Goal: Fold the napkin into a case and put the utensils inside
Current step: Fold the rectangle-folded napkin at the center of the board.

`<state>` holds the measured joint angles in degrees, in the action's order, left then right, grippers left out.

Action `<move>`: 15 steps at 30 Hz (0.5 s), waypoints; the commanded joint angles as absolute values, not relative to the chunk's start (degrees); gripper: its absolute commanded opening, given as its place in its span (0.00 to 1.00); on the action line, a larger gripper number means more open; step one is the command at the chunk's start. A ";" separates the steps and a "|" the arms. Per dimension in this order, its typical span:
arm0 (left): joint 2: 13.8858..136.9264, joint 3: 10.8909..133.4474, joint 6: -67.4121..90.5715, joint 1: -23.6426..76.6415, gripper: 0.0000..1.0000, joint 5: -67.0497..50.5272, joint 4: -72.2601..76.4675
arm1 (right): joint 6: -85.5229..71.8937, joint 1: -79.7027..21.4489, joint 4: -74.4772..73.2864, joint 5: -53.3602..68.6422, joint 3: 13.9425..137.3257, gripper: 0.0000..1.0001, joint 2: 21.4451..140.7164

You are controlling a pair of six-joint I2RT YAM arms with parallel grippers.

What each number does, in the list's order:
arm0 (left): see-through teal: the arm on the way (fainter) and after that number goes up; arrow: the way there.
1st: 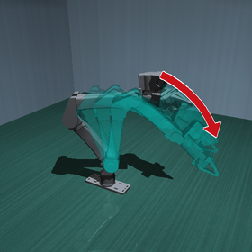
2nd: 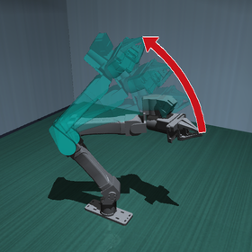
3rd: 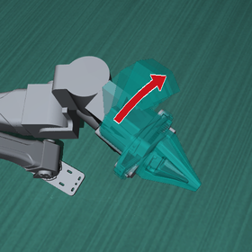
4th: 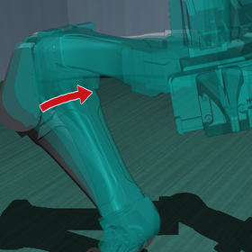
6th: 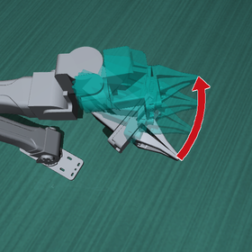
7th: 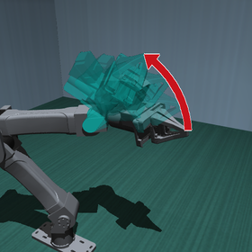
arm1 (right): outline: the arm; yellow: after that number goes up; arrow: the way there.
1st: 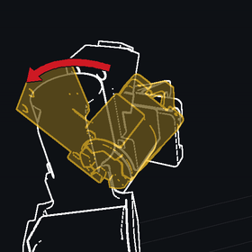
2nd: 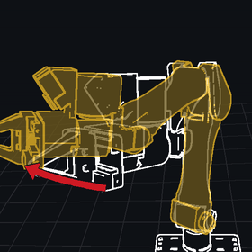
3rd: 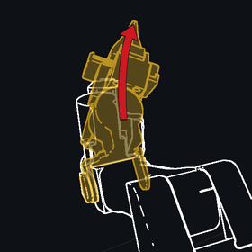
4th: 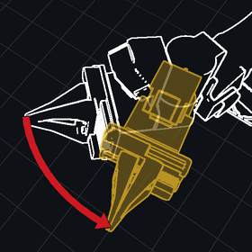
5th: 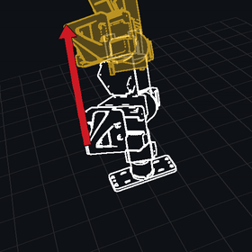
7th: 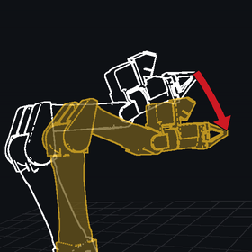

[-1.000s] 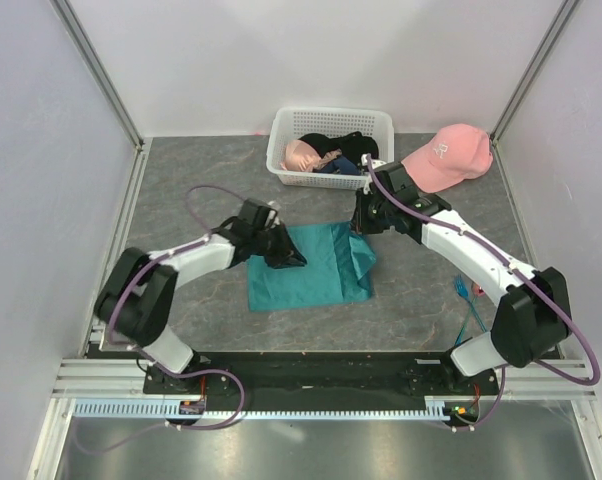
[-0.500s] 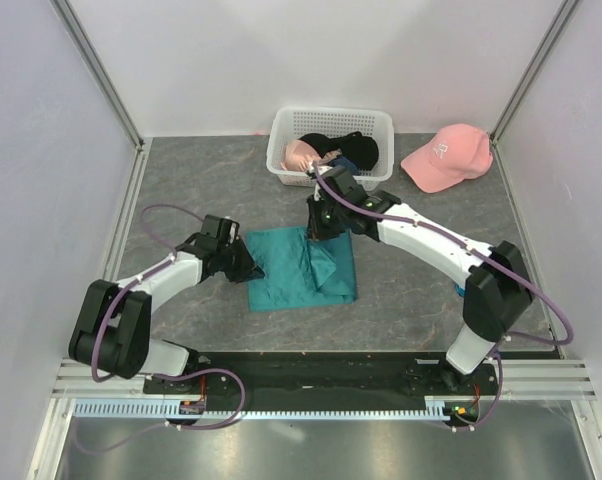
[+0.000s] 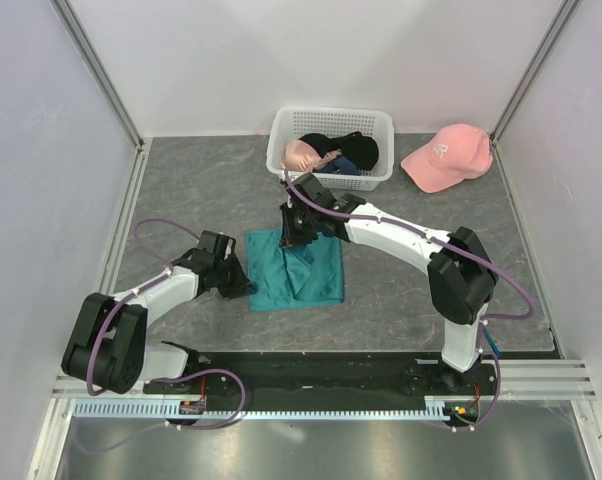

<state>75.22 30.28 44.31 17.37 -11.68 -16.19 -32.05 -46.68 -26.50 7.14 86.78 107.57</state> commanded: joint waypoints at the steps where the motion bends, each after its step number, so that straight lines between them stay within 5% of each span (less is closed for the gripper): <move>1: 73.04 29.09 45.18 17.31 0.08 -9.05 -14.85 | -34.98 -47.11 -22.68 9.14 90.17 0.00 110.21; 15: 72.16 28.30 45.09 17.31 0.07 -8.35 -14.85 | -36.39 -48.87 -20.65 11.95 92.02 0.00 115.57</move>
